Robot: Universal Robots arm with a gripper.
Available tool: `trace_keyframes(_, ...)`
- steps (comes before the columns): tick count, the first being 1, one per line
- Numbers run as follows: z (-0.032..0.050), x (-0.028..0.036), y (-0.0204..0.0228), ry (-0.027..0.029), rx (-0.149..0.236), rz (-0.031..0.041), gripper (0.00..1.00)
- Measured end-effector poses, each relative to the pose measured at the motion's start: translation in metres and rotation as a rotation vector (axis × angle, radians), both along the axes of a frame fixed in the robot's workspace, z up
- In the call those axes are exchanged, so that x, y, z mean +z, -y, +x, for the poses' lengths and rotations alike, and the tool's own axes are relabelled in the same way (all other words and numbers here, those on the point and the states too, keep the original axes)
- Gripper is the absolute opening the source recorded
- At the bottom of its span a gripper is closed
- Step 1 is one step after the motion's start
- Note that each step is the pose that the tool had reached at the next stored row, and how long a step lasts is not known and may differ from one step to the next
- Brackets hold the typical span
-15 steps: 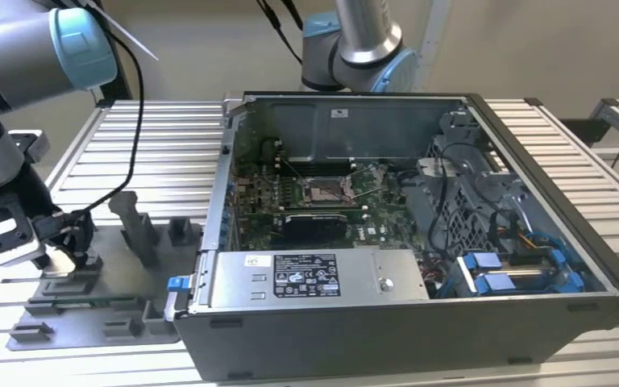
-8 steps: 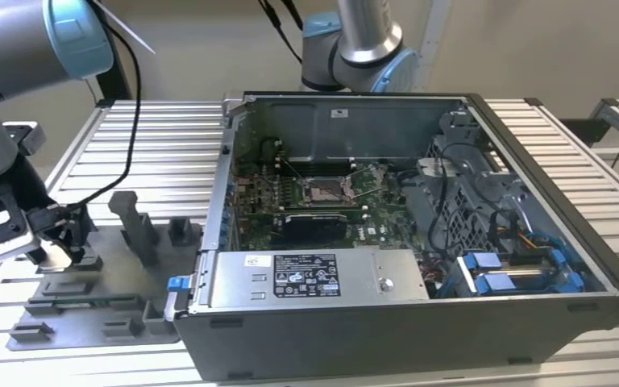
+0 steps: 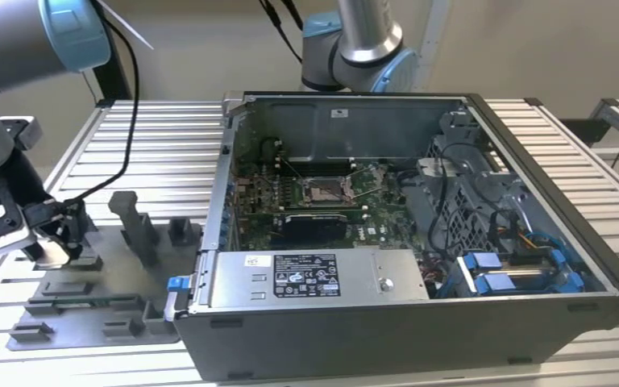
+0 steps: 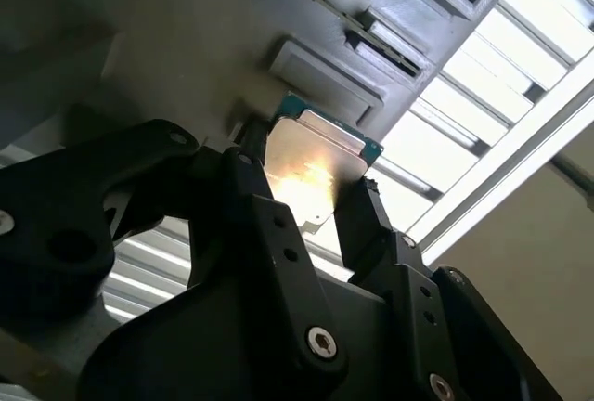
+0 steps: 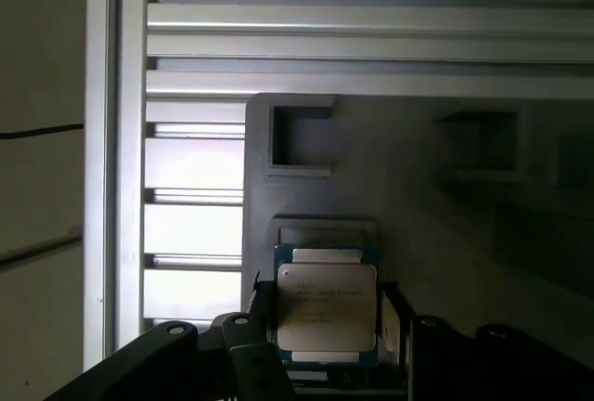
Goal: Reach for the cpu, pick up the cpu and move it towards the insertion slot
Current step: 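Pick up the cpu and move it towards the insertion slot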
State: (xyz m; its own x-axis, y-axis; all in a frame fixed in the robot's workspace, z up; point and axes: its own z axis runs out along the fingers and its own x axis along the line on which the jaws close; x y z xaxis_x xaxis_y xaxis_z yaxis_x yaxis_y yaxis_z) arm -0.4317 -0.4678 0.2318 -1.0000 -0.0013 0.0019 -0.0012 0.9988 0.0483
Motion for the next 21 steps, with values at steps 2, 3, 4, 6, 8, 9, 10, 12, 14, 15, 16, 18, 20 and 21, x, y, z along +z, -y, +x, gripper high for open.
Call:
trace_keyframes(2,0.0,0.0022,0.0,0.0,0.0,0.0,0.0)
trace_keyframes(3,0.0,0.0036,0.0,-0.0001,0.0,0.0,0.0)
trace_keyframes(4,0.0,0.005,0.0,-0.0001,0.0,0.0,0.0)
trace_keyframes(6,0.0,0.0077,0.0,-0.0001,0.0,0.0,0.0)
trace_keyframes(8,0.0,0.0101,0.0,0.0,0.0,0.0002,0.0)
trace_keyframes(9,0.0,0.0116,0.0,-0.0001,0.0,0.0002,0.0)
trace_keyframes(10,0.0,0.013,0.0,-0.0001,0.0,0.0002,0.0)
trace_keyframes(12,0.0,0.0159,0.0,-0.0001,0.0,0.0003,0.0)
trace_keyframes(14,0.0,0.0189,0.0,-0.0002,0.0,0.0002,0.0)
trace_keyframes(15,0.0,0.0203,0.0,-0.0002,0.0,0.0002,0.0)
trace_keyframes(16,0.0,0.0218,0.0,-0.0002,0.0,0.0002,0.0)
trace_keyframes(18,0.0,0.0247,0.0,-0.0001,0.0,0.0002,0.0)
trace_keyframes(20,0.0,0.0276,0.0,-0.0001,0.0,0.0002,0.0)
trace_keyframes(21,0.0,0.029,0.0,-0.0002,0.0,0.0002,0.0)
